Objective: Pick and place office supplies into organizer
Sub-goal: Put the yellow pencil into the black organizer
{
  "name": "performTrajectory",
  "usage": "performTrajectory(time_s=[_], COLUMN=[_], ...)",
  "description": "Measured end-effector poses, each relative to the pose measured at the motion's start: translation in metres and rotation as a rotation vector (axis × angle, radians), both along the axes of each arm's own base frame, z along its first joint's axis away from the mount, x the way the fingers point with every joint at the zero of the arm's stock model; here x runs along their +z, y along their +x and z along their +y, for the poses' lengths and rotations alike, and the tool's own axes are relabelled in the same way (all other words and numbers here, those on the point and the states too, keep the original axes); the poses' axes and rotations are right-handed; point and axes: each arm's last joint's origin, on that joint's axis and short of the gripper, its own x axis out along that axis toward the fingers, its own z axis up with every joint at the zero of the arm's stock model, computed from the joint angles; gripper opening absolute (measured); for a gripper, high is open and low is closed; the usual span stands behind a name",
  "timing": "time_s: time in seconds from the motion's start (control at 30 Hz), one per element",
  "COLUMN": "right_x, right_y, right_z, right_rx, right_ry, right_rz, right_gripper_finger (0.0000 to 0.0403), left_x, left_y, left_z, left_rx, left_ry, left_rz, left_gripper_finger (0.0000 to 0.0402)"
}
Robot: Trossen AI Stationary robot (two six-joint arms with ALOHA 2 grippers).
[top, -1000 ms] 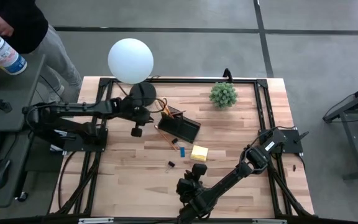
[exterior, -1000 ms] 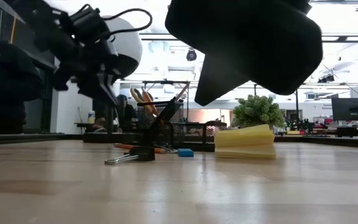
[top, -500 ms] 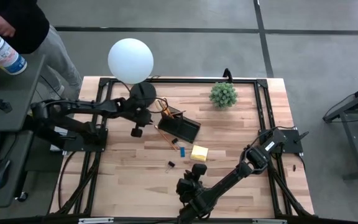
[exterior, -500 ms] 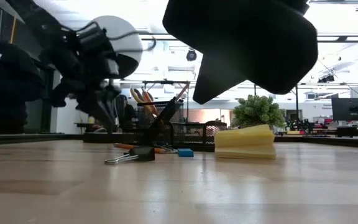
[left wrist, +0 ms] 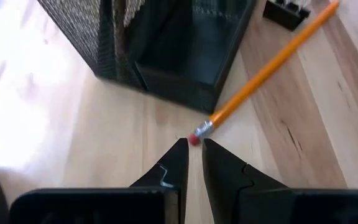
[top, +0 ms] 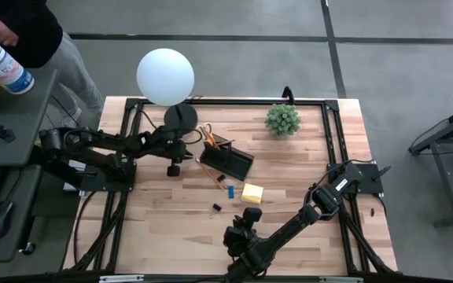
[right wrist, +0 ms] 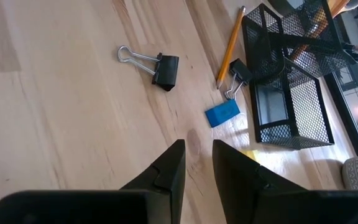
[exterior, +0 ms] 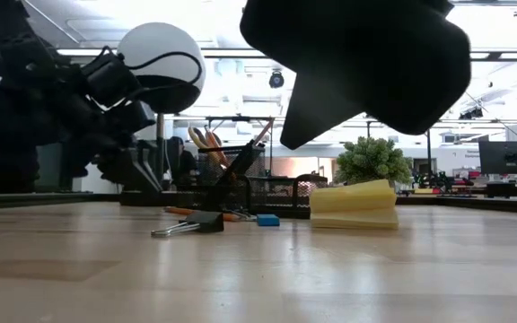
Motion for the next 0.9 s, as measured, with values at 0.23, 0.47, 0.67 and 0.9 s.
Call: performTrajectory(time_s=[0.23, 0.47, 0.67, 0.9], right_x=[-0.0002, -0.0002, -0.0003, -0.0001], right_y=[0.0002, 0.0002, 0.0003, 0.0003], right_z=[0.0, 0.0, 0.0001, 0.0001], right_rx=[-0.001, -0.002, -0.002, -0.001], right_ry=[0.002, 0.004, 0.004, 0.005], right_rz=[-0.002, -0.002, -0.002, -0.002], right_gripper_finger=[0.0078, 0.0078, 0.0078, 0.0078], left_x=[0.0004, 0.0001, 0.0001, 0.0], left_y=[0.0003, 0.0004, 0.0004, 0.0003], left_z=[-0.0001, -0.0021, -0.0022, -0.0014], left_rx=[-0.04, -0.086, -0.089, -0.052], left_ry=[0.034, -0.006, -0.01, -0.013], left_rz=[0.0, -0.016, -0.017, -0.012], left_gripper_finger=[0.0037, 0.0037, 0.0039, 0.0081])
